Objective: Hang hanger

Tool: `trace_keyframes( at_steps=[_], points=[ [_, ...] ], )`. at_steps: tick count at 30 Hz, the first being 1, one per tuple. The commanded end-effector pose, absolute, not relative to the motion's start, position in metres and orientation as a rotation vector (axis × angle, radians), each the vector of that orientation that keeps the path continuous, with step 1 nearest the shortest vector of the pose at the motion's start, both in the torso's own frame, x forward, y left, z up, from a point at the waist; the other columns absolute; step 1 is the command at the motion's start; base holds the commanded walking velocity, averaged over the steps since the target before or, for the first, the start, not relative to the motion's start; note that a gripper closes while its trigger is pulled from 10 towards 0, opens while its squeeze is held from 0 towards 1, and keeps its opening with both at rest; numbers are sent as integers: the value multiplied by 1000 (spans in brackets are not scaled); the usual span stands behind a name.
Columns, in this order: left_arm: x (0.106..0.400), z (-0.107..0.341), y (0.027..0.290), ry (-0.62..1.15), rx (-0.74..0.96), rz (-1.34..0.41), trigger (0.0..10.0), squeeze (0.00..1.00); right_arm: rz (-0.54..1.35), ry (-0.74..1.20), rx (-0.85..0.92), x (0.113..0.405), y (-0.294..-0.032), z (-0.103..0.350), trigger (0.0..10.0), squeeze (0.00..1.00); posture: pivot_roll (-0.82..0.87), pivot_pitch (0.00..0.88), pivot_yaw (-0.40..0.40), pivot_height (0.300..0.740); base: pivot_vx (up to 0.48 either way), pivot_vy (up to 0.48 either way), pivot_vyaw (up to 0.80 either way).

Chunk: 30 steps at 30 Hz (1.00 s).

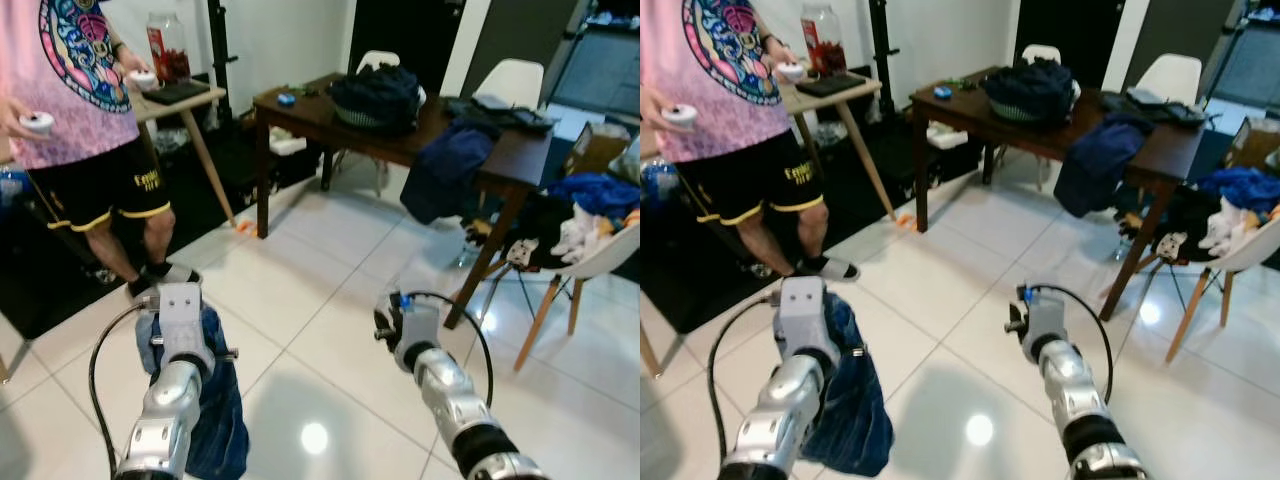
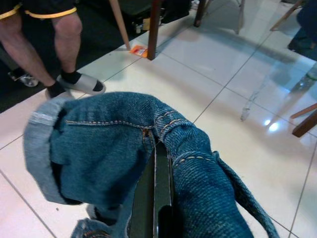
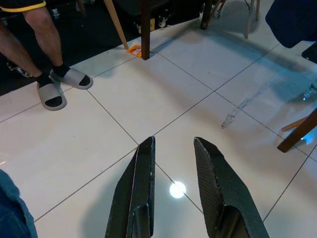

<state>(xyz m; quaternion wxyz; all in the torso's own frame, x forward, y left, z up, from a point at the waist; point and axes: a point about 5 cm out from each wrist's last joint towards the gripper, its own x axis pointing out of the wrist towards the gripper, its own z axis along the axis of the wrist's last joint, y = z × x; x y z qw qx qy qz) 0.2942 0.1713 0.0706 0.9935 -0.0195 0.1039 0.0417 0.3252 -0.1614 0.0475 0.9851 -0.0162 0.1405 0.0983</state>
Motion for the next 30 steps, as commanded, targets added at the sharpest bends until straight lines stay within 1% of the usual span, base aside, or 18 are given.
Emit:
trace_keyframes(
  at_steps=[1, 9, 14, 16, 17, 22, 30],
  points=[
    [295, 76, 168, 184, -37, 68, 10000, 0, 210, 289, -39, 324, -160, 45, 10000, 0, 43, 0, -72, 740, 0, 0, 0],
    [293, 75, 166, 185, -37, 60, 10000, 0, 219, 279, -46, 323, -159, 46, 10000, 0, 38, 0, -72, 740, 0, 0, 0],
    [293, 75, 163, 179, -21, 36, 10000, 0, 254, 280, -105, 322, -158, 46, 10000, 0, 34, 0, -73, 740, 0, 0, 0],
    [292, 74, 161, 180, -17, 27, 10000, 0, 270, 286, -132, 321, -157, 45, 10000, 0, 32, 0, -73, 740, 0, -480, 800],
    [291, 74, 160, 183, -24, 32, 10000, 0, 264, 287, -127, 321, -157, 44, 10000, 0, 29, 0, -74, 740, 0, -480, 800],
    [290, 71, 164, 206, -66, 75, 10000, 0, 240, 291, -80, 320, -159, 43, 10000, 0, 26, 0, -77, 740, 0, 0, 0],
    [288, 69, 165, 208, -62, 69, 10000, 0, 246, 293, -81, 319, -161, 43, 10000, 0, 20, 0, -77, 740, 0, 0, 0]
  ],
)
